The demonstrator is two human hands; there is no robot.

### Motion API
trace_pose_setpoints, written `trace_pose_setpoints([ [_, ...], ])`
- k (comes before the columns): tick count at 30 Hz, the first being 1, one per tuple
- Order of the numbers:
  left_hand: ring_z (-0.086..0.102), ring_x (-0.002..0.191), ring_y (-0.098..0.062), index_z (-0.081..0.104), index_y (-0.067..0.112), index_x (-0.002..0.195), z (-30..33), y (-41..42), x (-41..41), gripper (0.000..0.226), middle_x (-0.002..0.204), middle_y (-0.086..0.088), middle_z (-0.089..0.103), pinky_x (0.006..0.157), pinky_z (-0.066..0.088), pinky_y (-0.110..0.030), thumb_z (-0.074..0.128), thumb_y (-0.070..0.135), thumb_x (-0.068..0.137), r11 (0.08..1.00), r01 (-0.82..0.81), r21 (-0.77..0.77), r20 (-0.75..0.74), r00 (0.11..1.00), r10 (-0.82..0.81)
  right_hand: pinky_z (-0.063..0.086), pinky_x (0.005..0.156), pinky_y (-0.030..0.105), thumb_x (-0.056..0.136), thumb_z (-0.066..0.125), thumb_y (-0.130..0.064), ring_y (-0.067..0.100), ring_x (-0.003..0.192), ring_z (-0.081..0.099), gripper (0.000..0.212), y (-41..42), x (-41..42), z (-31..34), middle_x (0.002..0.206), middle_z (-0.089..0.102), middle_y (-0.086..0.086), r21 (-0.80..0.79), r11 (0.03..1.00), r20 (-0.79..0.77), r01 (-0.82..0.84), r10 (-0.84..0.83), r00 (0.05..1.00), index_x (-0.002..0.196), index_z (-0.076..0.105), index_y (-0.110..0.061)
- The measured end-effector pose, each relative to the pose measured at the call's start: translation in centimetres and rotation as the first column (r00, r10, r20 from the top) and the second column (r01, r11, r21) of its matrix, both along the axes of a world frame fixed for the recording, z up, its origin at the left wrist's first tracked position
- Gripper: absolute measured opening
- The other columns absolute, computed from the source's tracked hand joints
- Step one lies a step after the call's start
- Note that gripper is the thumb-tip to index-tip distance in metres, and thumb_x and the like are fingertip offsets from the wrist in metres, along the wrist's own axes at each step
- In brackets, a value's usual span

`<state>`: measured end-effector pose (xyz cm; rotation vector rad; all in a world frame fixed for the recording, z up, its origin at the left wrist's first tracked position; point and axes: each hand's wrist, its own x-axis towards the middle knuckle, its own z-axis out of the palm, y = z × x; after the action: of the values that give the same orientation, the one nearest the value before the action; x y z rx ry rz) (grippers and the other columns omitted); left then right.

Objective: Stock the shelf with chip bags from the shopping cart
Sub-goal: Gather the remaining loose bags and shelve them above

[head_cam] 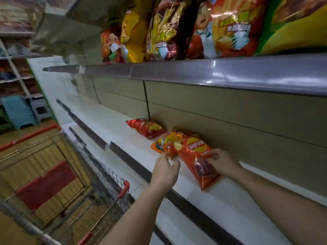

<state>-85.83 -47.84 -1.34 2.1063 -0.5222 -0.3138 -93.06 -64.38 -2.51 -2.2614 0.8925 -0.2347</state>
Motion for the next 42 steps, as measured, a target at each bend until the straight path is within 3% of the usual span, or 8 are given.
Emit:
trace_pose_setpoints([
  [4,0.049,0.122,-0.023,0.044,0.017,0.135,-1.1,-0.9,7.4,0.044,0.129,0.003,0.051,0.089,0.039,-0.029,0.051,0.036,0.096,0.992,0.114,0.053,0.013,0.993,-0.115,0.042,0.094,0.031,0.092,0.052,-0.023,0.028,0.116,0.053,0.039,-0.1,4.6,-0.2,0.128,0.057,0.012,-0.085,0.990,-0.064,0.115,-0.120,0.991,0.129,0.049,-0.010],
  [10,0.046,0.125,-0.033,0.042,0.010,0.138,-2.8,-3.9,15.0,0.047,0.138,-0.015,0.048,0.100,0.039,-0.035,0.050,0.024,0.094,0.958,0.223,0.181,0.063,0.969,-0.238,0.038,0.093,0.026,0.091,0.055,-0.022,0.029,0.121,0.050,0.045,-0.6,8.6,-0.8,0.131,0.054,0.014,-0.190,0.963,-0.121,0.190,-0.215,0.969,0.133,0.046,-0.011],
  [14,0.041,0.130,-0.031,0.034,0.010,0.143,-4.2,-6.4,17.9,0.053,0.141,-0.016,0.044,0.102,0.033,-0.032,0.049,0.021,0.094,0.919,0.272,0.285,0.138,0.937,-0.320,0.036,0.100,0.028,0.088,0.060,-0.031,0.027,0.125,0.047,0.062,-2.0,10.1,-2.0,0.137,0.049,0.013,-0.192,0.965,-0.149,0.180,-0.210,0.966,0.143,0.034,-0.014],
  [23,0.005,0.147,-0.028,0.007,0.018,0.153,-5.9,-10.4,21.3,0.090,0.160,-0.004,0.008,0.117,0.014,-0.044,0.061,0.041,0.085,0.763,0.362,0.536,0.174,0.837,-0.519,0.036,0.106,0.041,0.080,0.060,-0.056,0.025,0.128,0.043,0.083,-4.3,10.2,-4.6,0.146,0.037,0.005,-0.163,0.983,-0.237,0.087,-0.125,0.963,0.147,0.021,-0.027],
  [30,0.022,0.140,-0.034,0.014,0.022,0.151,-7.0,-10.5,21.0,0.086,0.154,-0.010,0.021,0.115,0.022,-0.045,0.063,0.038,0.083,0.719,0.300,0.627,0.241,0.803,-0.545,0.033,0.107,0.039,0.082,0.055,-0.059,0.029,0.129,0.040,0.083,-4.2,10.0,-5.3,0.145,0.040,0.007,-0.286,0.952,-0.284,0.108,-0.192,0.940,0.148,0.017,-0.027],
  [33,0.027,0.136,-0.035,0.017,0.020,0.150,-7.5,-9.9,20.6,0.082,0.150,-0.013,0.027,0.112,0.025,-0.042,0.062,0.037,0.084,0.752,0.257,0.607,0.304,0.799,-0.519,0.036,0.105,0.038,0.082,0.055,-0.059,0.031,0.126,0.043,0.084,-3.7,9.2,-5.0,0.140,0.045,0.010,-0.266,0.953,-0.298,0.143,-0.223,0.928,0.148,0.014,-0.028],
  [38,0.030,0.133,-0.031,0.014,0.022,0.151,-7.3,-8.3,20.2,0.088,0.144,-0.014,0.031,0.107,0.031,-0.038,0.068,0.034,0.082,0.786,0.278,0.553,0.255,0.841,-0.477,0.038,0.102,0.036,0.076,0.058,-0.064,0.032,0.126,0.043,0.091,-2.9,7.4,-4.9,0.137,0.049,0.010,-0.198,0.946,-0.294,0.255,-0.306,0.906,0.147,0.018,-0.025],
  [42,0.031,0.133,-0.032,0.012,0.021,0.151,-6.8,-7.5,19.0,0.090,0.144,-0.014,0.030,0.105,0.035,-0.039,0.069,0.030,0.082,0.758,0.291,0.584,0.232,0.835,-0.499,0.036,0.105,0.038,0.077,0.046,-0.074,0.030,0.124,0.047,0.084,-2.4,6.0,-4.2,0.136,0.051,0.008,0.012,0.940,-0.275,0.340,-0.324,0.905,0.145,0.027,-0.029],
])
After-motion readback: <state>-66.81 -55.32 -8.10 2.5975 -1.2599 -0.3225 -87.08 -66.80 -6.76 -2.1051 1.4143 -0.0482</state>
